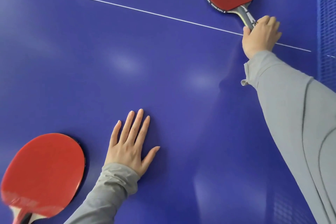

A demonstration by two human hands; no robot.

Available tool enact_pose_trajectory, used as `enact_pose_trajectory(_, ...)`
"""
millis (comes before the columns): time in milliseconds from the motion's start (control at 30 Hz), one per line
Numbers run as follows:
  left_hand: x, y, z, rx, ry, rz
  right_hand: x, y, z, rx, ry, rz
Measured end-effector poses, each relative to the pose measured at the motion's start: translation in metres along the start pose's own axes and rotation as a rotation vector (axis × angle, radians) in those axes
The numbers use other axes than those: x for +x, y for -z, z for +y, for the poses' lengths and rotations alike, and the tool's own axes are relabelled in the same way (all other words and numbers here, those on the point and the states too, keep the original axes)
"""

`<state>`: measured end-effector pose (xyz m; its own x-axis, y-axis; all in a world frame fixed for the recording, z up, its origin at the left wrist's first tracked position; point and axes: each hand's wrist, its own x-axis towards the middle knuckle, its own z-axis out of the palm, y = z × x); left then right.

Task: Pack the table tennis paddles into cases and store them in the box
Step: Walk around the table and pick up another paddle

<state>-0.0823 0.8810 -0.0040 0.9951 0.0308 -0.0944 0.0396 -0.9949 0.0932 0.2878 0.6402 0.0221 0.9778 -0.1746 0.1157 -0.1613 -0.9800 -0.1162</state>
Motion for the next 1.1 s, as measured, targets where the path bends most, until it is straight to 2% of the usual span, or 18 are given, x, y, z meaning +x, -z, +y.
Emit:
enact_pose_trajectory(100,0.000,0.000,0.000,-0.012,0.000,0.017,-0.009,0.007,-0.005,0.034,0.057,-0.003)
enact_pose_trajectory(167,-0.001,-0.001,0.000,-0.021,0.000,0.017,-0.014,0.014,-0.005,0.179,0.058,-0.058)
enact_pose_trajectory(333,0.000,-0.001,0.000,-0.026,0.011,-0.022,-0.030,0.034,0.004,0.476,-0.064,-0.370)
enact_pose_trajectory(400,0.000,0.001,0.001,-0.021,0.015,-0.037,-0.051,0.043,0.006,0.575,-0.117,-0.442)
enact_pose_trajectory(600,-0.002,0.014,0.002,-0.028,0.028,-0.121,-0.164,0.062,0.021,0.694,-0.199,-0.361)
enact_pose_trajectory(767,-0.016,0.028,-0.012,-0.252,-0.013,-0.167,-0.286,0.072,0.036,0.784,-0.256,-0.320)
enact_pose_trajectory(867,-0.059,0.046,-0.020,-0.395,0.062,-0.107,-0.350,0.082,0.040,0.833,-0.285,-0.321)
enact_pose_trajectory(967,-0.128,0.058,-0.036,-0.422,0.153,0.072,-0.409,0.093,0.045,0.844,-0.322,-0.340)
enact_pose_trajectory(1033,-0.178,0.057,-0.056,-0.375,0.304,0.220,-0.444,0.101,0.050,0.838,-0.335,-0.342)
enact_pose_trajectory(1100,-0.218,0.054,-0.082,-0.331,0.514,0.285,-0.474,0.108,0.054,0.824,-0.336,-0.342)
